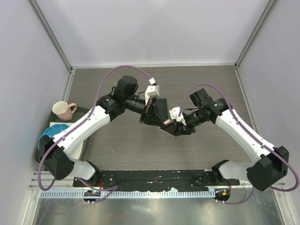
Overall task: Take the phone out of the phone case
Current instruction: Remove the phone case from the phone.
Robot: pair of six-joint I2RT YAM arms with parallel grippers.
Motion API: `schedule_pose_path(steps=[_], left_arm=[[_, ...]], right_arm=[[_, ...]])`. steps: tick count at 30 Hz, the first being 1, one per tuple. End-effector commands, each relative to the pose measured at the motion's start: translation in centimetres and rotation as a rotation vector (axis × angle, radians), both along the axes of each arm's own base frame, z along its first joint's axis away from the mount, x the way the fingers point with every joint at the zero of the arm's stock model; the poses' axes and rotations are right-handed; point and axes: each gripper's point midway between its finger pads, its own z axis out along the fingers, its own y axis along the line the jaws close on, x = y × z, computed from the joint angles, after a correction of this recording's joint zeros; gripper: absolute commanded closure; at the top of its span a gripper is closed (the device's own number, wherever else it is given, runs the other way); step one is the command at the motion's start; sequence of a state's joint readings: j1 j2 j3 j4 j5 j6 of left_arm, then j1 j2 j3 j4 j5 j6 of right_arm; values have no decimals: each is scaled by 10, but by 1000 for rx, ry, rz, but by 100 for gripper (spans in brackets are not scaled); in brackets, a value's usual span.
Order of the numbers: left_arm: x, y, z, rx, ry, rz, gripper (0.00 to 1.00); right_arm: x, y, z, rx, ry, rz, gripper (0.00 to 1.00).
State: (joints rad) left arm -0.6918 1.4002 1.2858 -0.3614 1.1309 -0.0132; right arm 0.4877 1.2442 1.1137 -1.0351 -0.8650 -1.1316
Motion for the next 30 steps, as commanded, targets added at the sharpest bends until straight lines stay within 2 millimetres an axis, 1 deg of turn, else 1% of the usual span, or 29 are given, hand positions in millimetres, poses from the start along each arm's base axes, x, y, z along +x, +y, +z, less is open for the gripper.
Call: schedule_pose_path(steps=[1,2,3,9,14,16,17,19,20,22,26,27,28,29,30], left_arm=[[-8,-4,17,-65,9,-78,88],[-10,-4,14,-63,26,-84,100],[-11,-5,17,-73,39,-90,100],[-23,-6,17,-91,71,-152,100],[-39,-6,18,-96,113,-223,100],[-40,-8,20,-109,115,-235,100],[-41,-8,18,-97,148,-237,100],[-41,-10,19,-111,144,-251,100],[-42,-12,15,-95,177,-247,100],[-38,-16,16,-107,172,-234,100],[-30,-22,14,-101,164,-177,100],[-31,-21,12,-96,140,-172,100],[-26,-22,9,-88,120,-139,100],[-22,-23,13,-87,83,-113,100],[-23,-19,6,-45,102,-97,100]], right_arm=[[-3,9,28,87,-76,55,99],[-2,8,29,85,-88,59,99],[-1,9,29,85,-91,62,99],[0,8,31,74,-154,102,99],[-3,9,35,77,-235,170,99],[-4,10,37,74,-256,183,99],[-5,10,37,71,-266,198,99],[-9,10,39,71,-282,228,99],[-9,11,40,72,-283,224,99],[-11,13,41,75,-296,241,99],[-6,16,42,69,-267,193,99],[-6,16,41,65,-254,184,99],[-7,15,39,61,-247,180,99],[-6,16,40,65,-242,167,99],[-6,16,39,65,-221,148,99]])
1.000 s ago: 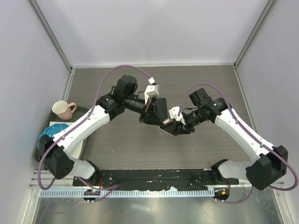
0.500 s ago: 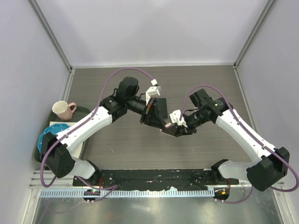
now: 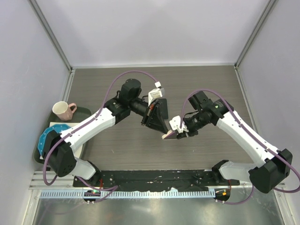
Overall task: Take the phone out of the phone case
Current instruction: Remove the phone case from the phone.
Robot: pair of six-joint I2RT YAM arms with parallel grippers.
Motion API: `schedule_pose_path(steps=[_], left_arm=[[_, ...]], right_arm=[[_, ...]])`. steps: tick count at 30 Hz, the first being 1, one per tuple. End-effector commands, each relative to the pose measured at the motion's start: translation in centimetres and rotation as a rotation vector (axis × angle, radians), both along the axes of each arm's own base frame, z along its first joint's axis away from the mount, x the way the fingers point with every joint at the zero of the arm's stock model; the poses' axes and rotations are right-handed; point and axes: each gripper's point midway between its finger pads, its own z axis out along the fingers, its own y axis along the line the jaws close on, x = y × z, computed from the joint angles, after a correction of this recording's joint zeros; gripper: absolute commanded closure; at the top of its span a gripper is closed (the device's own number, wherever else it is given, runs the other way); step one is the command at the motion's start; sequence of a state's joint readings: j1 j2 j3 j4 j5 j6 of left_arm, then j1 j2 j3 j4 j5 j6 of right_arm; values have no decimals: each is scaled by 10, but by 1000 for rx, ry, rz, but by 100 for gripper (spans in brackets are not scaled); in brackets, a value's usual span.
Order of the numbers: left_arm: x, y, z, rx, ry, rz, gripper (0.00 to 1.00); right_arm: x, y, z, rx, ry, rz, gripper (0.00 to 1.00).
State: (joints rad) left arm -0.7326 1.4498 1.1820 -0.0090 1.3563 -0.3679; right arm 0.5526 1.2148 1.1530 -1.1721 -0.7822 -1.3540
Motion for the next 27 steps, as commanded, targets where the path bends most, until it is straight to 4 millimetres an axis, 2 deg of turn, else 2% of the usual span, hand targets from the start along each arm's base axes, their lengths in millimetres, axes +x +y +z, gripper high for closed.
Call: schedule_pose_path(steps=[1,2,4,5,6,8,12,15,21,27], left_arm=[[17,-11,2,0,-169,130,100],[20,-9,5,2,-176,141,95],[25,-4,10,3,-183,177,77],[31,-1,9,5,-191,205,62],[33,1,8,6,-196,215,54],[35,7,2,9,-211,228,46],[37,17,-11,21,-241,239,43],[37,21,-9,10,-256,237,43],[47,17,-4,14,-275,269,42],[47,9,0,8,-278,260,39]], right_arm=[[10,24,34,138,-51,-20,99],[9,23,32,135,-39,-25,99],[8,23,26,126,1,-55,99],[10,20,24,126,12,-70,99],[8,21,25,143,40,-71,99],[10,16,24,159,92,-94,99],[7,13,35,222,160,-82,99],[3,12,39,245,199,-76,99],[0,13,35,245,255,-89,99],[8,17,33,257,274,-133,99]])
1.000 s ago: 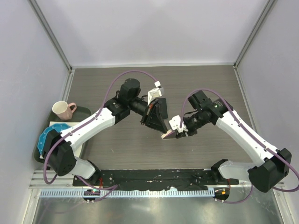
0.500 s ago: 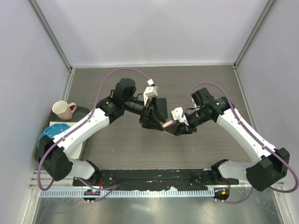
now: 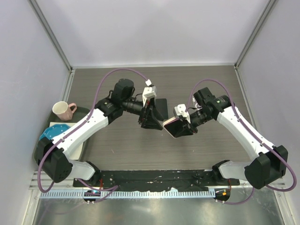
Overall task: Take the phone out of the phone case
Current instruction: Remove the phone case from the phone.
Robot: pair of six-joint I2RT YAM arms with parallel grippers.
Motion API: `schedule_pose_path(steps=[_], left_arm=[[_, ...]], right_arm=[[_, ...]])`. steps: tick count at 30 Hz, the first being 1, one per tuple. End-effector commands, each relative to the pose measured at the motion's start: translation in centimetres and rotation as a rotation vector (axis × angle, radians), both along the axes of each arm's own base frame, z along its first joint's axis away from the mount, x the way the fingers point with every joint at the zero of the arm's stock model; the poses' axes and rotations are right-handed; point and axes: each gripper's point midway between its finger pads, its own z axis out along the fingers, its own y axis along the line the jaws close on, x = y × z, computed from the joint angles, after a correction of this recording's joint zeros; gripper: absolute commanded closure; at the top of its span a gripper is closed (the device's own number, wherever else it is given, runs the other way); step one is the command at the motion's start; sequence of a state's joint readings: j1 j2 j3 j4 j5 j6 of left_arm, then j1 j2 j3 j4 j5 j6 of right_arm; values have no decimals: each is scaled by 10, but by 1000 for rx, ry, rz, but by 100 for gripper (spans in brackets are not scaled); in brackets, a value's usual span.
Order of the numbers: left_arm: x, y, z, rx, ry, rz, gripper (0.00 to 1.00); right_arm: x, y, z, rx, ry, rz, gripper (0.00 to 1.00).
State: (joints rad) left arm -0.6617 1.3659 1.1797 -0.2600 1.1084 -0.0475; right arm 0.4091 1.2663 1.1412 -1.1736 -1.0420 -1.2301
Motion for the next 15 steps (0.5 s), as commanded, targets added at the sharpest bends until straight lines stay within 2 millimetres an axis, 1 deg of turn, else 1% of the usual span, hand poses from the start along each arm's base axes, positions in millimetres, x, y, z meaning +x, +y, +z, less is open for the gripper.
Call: schedule_pose_path(steps=[1,4,6,9,12,14,15], left_arm=[[0,-7,22,-43,-56,-16,39],[-5,-10,32,-60,-56,-40,39],[-6,-11,34,-63,-59,-42,39],[-6,-13,35,-65,-58,-50,43],[-9,-13,34,-68,-60,-64,56],[-10,-13,32,-67,-57,-71,62],[-12,-13,32,-70,-56,-80,70]], right_arm=[[9,14,20,94,0,-24,99],[13,15,15,86,9,-43,99],[13,15,12,83,19,-51,99],[15,17,12,94,22,-57,99],[15,18,15,101,22,-62,99],[14,18,16,108,23,-59,99],[14,19,17,110,29,-59,99]])
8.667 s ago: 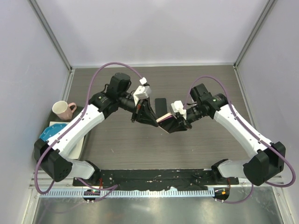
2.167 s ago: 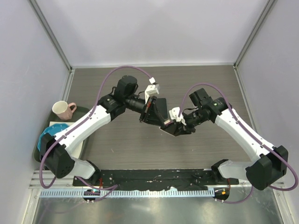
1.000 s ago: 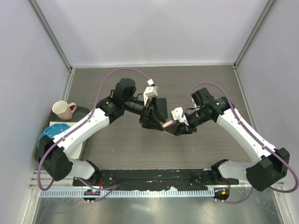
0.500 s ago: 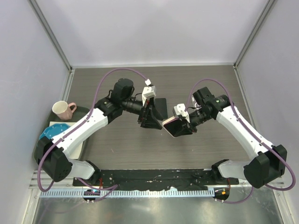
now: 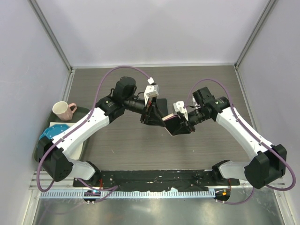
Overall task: Take the phone out of the phone case
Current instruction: Remove the phone case from the phone.
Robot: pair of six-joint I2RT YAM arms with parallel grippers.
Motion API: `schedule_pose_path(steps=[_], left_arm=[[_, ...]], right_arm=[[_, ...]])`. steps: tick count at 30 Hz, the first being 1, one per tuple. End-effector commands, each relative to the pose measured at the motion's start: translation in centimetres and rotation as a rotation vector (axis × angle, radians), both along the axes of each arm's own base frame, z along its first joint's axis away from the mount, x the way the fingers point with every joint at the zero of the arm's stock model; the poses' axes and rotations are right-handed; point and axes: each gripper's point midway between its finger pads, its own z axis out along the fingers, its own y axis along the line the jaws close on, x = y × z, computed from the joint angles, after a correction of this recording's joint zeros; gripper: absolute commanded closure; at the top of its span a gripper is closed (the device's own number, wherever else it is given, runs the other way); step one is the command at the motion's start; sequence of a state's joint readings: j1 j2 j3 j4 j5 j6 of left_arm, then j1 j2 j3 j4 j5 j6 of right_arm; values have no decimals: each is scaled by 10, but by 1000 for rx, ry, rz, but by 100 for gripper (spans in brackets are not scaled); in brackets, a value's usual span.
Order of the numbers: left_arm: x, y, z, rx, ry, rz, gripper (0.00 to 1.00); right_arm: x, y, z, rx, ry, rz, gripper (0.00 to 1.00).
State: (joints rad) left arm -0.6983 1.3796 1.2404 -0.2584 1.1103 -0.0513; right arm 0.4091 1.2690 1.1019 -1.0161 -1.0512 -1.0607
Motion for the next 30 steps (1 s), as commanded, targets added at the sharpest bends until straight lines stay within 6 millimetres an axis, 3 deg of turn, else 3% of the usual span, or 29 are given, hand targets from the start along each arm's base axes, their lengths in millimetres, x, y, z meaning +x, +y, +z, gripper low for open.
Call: schedule_pose_path(steps=[1,3,6,9,11,12,18,24,30], left_arm=[[-6,-2,13,-41,-21,-50,74],[-8,-1,14,-48,-24,-64,88],[-15,1,17,-59,-15,-99,100],[-26,3,29,-90,-12,-166,100],[-36,5,36,-106,-2,-221,100],[-41,4,41,-116,-4,-244,100],[-67,7,60,-147,12,-368,100],[-83,5,60,-151,32,-451,100],[-106,9,56,-169,39,-572,100]], right_arm=[[-1,10,22,99,-13,22,99],[-4,12,25,117,-2,30,99],[-11,14,32,160,33,67,99],[-23,13,40,183,96,116,99],[-20,17,44,217,64,173,99],[-33,13,45,202,138,184,99],[-24,22,44,260,142,217,99],[-27,24,55,291,114,225,99],[-31,25,53,266,76,256,99]])
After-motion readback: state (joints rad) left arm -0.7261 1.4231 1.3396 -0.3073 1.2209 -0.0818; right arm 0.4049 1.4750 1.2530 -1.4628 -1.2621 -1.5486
